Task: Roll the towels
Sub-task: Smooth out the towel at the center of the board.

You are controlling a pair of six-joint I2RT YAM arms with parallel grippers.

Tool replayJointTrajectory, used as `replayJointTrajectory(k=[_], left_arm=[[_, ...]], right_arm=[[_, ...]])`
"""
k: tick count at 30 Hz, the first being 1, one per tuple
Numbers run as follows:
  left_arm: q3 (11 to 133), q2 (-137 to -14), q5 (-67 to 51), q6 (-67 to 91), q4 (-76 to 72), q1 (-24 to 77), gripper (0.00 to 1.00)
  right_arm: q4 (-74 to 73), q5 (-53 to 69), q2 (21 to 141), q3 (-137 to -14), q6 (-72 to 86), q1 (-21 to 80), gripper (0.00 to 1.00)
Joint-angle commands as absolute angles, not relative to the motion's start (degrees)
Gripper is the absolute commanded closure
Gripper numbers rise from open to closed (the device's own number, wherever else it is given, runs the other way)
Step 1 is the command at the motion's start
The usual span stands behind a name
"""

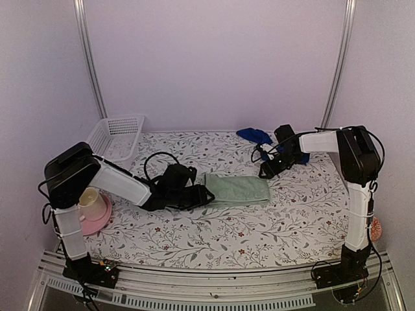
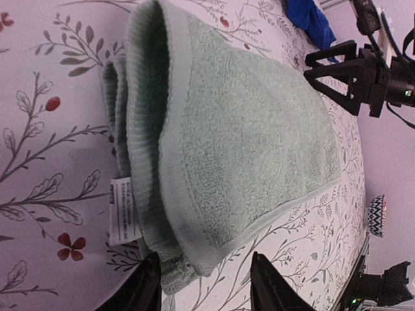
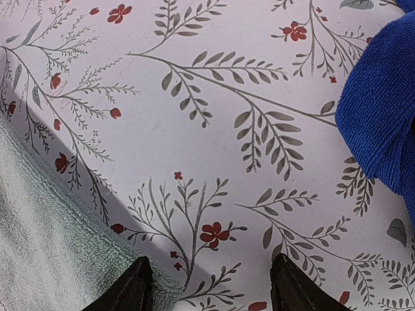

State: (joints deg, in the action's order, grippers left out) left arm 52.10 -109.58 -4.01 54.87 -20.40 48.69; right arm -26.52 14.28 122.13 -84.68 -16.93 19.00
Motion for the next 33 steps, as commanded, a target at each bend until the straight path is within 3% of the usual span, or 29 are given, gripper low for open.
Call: replayJointTrajectory(k=[1,15,23,33], left_arm=[[52.74,-111.05,-3.43,54.38,-19.89,47.68,0.54],[54.65,-114.47,-4.21,54.39,-19.32,47.29,0.68],[53.06,-113.68,-3.97,55.18,-19.55,47.29,1.0],[50.71,-108.4,-2.89,55.44,-18.2,48.18,1.0]], right_arm=[[-26.98,15.29,123.29,-84.81,-16.94,18.88,0.37],[-27.33,14.45,124.01,-84.99,-17.46,19.42,0.37],[-27.41,14.4,124.08,-84.99,-17.67,19.93,0.36],[-27.33,11.09,124.83,-85.42,-17.32,19.88,0.37]])
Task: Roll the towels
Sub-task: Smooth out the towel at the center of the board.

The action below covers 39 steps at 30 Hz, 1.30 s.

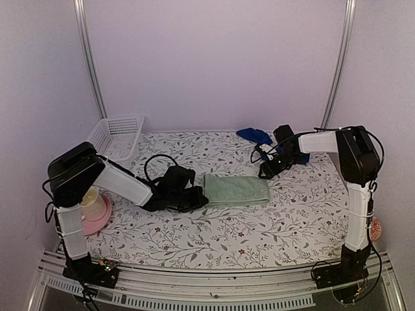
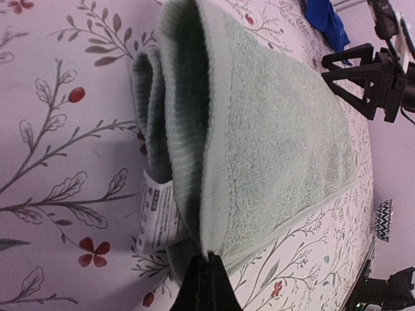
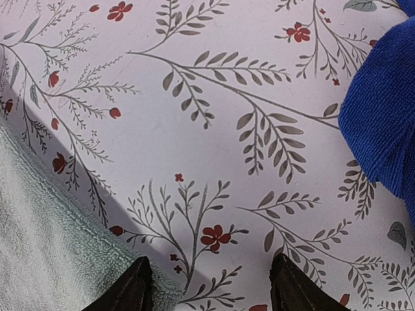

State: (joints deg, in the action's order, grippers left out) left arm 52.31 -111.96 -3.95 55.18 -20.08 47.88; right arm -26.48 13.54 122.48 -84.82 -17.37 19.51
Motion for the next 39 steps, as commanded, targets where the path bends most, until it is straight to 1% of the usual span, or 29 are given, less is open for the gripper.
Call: replayJointTrajectory(k=[1,9,15,16,18,20,23,24,28,30,31,32,33,36,39], left_arm=[[50.52,-107.77,-2.7,55.46,-17.92,48.44,1.0],[49.4,-107.41,-4.65,56.9,-18.02,50.38,1.0],[48.86,-107.61,-4.92,57.31,-17.76,50.87,1.0],[48.79,-107.32,-4.46,57.2,-17.45,50.81,0.98],[49.05,-106.35,-2.83,56.4,-16.41,50.62,0.83],[49.56,-105.15,-1.28,55.16,-15.27,50.24,0.65],[51.1,-103.5,0.61,52.56,-13.81,49.22,0.44],[51.78,-103.0,1.26,51.53,-13.28,48.89,0.39],[56.59,-101.86,3.14,46.55,-11.1,47.95,0.31],[59.33,-102.21,3.25,43.91,-10.41,47.33,0.31],[60.84,-102.95,2.67,42.77,-10.07,46.87,0.33],[62.17,-103.85,1.97,41.94,-9.98,46.41,0.37],[63.49,-104.86,0.96,41.19,-10.25,45.91,0.41],[66.76,-109.0,-2.17,39.85,-10.91,44.46,0.58],[68.75,-113.2,-6.19,39.67,-12.21,43.38,0.76]], right_arm=[[-27.33,10.59,124.96,-85.47,-17.24,19.88,0.37],[-27.25,11.37,124.07,-85.37,-17.64,19.92,0.38],[-27.84,13.21,121.74,-84.82,-20.23,19.91,0.35],[-28.2,13.46,121.36,-84.81,-20.78,19.88,0.34],[-29.06,14.29,120.23,-84.81,-22.06,19.89,0.31],[-30.69,15.88,118.76,-85.02,-23.51,19.94,0.28],[-33.66,17.27,114.98,-85.3,-25.82,19.89,0.2],[-34.16,17.57,113.45,-85.19,-26.3,19.81,0.18],[-35.3,18.83,107.27,-84.12,-27.24,19.44,0.17],[-35.63,20.48,104.86,-81.96,-27.18,19.44,0.19],[-35.84,21.96,104.0,-81.05,-27.1,19.49,0.21],[-36.05,24.08,103.49,-80.08,-27.03,19.43,0.23],[-36.24,26.19,103.26,-79.34,-26.92,19.46,0.28],[-37.31,31.67,104.38,-78.58,-26.29,19.44,0.45],[-38.78,35.5,106.37,-78.43,-26.65,19.43,0.58]])
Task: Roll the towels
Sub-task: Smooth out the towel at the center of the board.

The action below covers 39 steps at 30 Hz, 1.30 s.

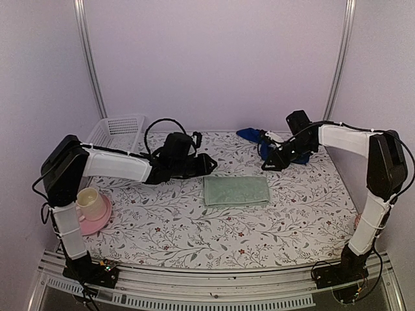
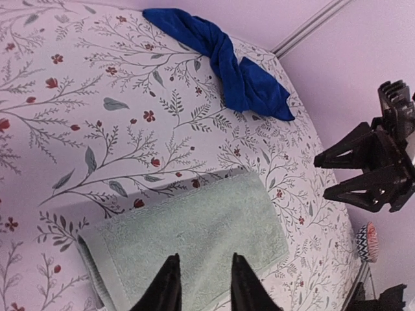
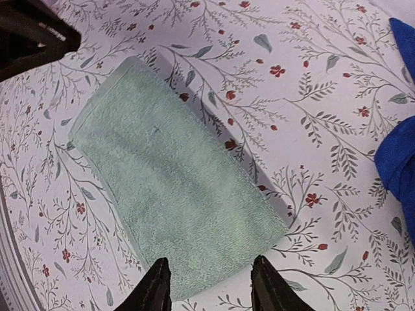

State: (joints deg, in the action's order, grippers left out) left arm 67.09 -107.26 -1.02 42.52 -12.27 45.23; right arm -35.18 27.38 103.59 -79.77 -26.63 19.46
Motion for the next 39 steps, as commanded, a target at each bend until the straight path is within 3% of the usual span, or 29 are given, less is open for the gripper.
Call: replayJointTrajectory(k=[1,6,28,33,39], left_arm=[[69.34,-115.11,-7.12,39.57,-12.25,43.26,0.81],[69.27,-118.12,-7.9,39.56,-12.86,42.42,0.91],[71.13,-125.14,-2.96,38.11,-8.9,39.76,0.91],[70.71,-122.92,0.23,37.51,-8.37,39.23,0.83],[70.09,-117.21,1.39,36.49,-9.58,39.02,0.5]], right_arm=[[-39.27,36.68,107.07,-78.34,-27.05,19.46,0.62],[-42.85,42.17,108.58,-77.83,-29.06,19.56,0.7],[-47.04,39.19,119.28,-74.92,-27.99,20.02,0.7],[-48.17,38.9,118.68,-75.68,-28.61,19.84,0.66],[-50.67,42.89,113.05,-77.95,-32.28,19.78,0.57]])
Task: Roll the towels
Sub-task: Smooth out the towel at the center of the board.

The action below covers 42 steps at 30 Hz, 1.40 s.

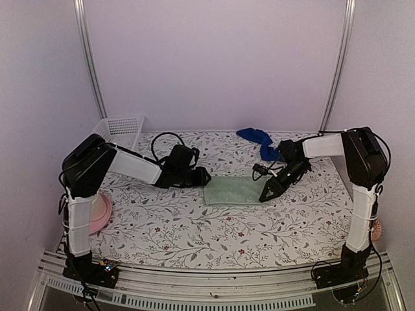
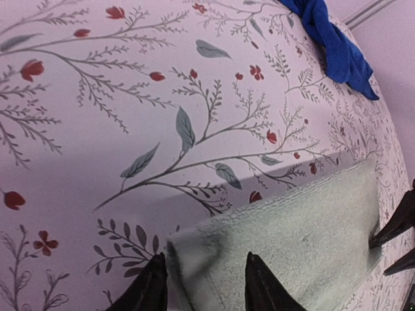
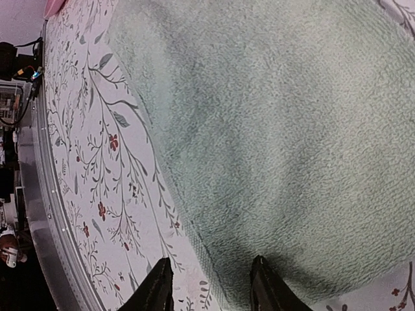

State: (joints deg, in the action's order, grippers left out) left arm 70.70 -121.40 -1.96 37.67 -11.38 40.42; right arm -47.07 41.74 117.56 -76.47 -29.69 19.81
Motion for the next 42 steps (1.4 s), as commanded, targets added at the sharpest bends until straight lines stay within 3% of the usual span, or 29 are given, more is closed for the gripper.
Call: replayJointTrajectory(k=[1,5,7,10,20,25,30,36,42], left_arm=[[69.93,-116.3,1.15,36.43,-10.14,39.02,0.44],[69.62,-113.36,-0.36,36.22,-11.44,39.28,0.24],[69.25,-111.21,-1.1,36.34,-11.72,40.09,0.21],[68.14,-110.52,-1.56,36.83,-12.12,42.3,0.28],[63.22,-116.47,-5.58,42.06,-15.68,48.29,0.7],[61.3,-116.89,-5.41,43.07,-15.16,48.39,0.77],[60.62,-117.58,-3.94,42.75,-12.93,47.82,0.77],[60.25,-117.84,-3.7,42.21,-13.17,46.6,0.65],[61.53,-117.78,-4.64,41.04,-12.46,45.95,0.53]], right_arm=[[-50.83,43.22,112.21,-78.54,-32.53,19.78,0.57],[-51.05,44.1,110.07,-81.13,-32.23,19.45,0.52],[-50.98,44.42,109.72,-82.98,-32.02,19.02,0.52],[-50.26,43.63,110.28,-86.13,-30.58,18.29,0.54],[-42.86,42.31,116.68,-85.6,-24.73,16.75,0.77],[-39.97,37.55,119.24,-83.99,-21.88,16.62,0.79],[-39.32,33.23,121.68,-83.34,-20.3,16.49,0.8],[-39.19,31.72,121.2,-82.75,-20.51,16.37,0.79],[-41.66,35.38,114.81,-81.89,-25.98,16.35,0.64]])
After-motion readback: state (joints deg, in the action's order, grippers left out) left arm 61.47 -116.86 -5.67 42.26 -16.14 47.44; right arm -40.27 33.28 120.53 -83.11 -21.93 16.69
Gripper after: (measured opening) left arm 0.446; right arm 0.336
